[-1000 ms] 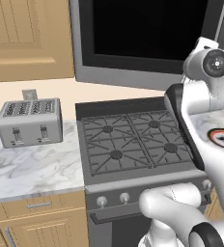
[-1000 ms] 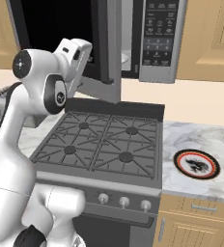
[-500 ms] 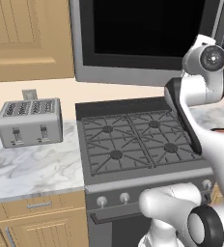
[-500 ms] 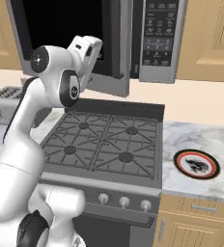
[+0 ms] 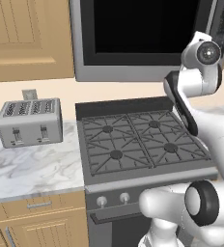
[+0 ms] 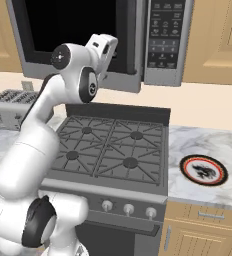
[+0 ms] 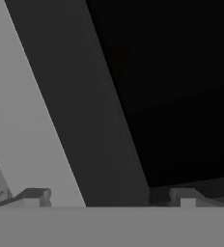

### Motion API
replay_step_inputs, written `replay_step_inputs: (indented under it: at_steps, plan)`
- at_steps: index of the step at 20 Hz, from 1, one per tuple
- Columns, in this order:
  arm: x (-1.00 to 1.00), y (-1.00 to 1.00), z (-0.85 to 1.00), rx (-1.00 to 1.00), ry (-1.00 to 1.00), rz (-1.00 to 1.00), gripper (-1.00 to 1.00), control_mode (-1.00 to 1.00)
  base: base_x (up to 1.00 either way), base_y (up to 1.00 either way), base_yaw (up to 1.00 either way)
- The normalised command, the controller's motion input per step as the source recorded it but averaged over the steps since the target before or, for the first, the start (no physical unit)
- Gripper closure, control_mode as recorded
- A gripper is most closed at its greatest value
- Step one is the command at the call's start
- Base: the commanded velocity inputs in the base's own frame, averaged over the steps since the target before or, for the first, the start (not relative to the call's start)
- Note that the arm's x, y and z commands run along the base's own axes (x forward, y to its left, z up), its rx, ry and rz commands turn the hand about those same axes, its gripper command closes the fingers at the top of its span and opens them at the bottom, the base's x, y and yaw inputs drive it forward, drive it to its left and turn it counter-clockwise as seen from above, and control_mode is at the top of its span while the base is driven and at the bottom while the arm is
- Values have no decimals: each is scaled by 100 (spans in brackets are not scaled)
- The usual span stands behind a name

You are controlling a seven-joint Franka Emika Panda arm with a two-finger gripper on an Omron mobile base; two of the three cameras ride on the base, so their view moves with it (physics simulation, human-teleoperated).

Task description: Pick the cheese from the counter and place it in the microwave. Then turn on the microwave.

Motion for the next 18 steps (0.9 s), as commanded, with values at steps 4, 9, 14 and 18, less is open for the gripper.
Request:
replay_step_inputs:
  at_steps: [4,9,14,18]
  plan:
    - [39,-21,0,0,0,0,-100,-100,0,0,0]
    - [37,-16,0,0,0,0,-100,-100,0,0,0]
    - [37,-13,0,0,0,0,-100,-100,0,0,0]
    - [37,-12,0,0,0,0,-100,-100,0,0,0]
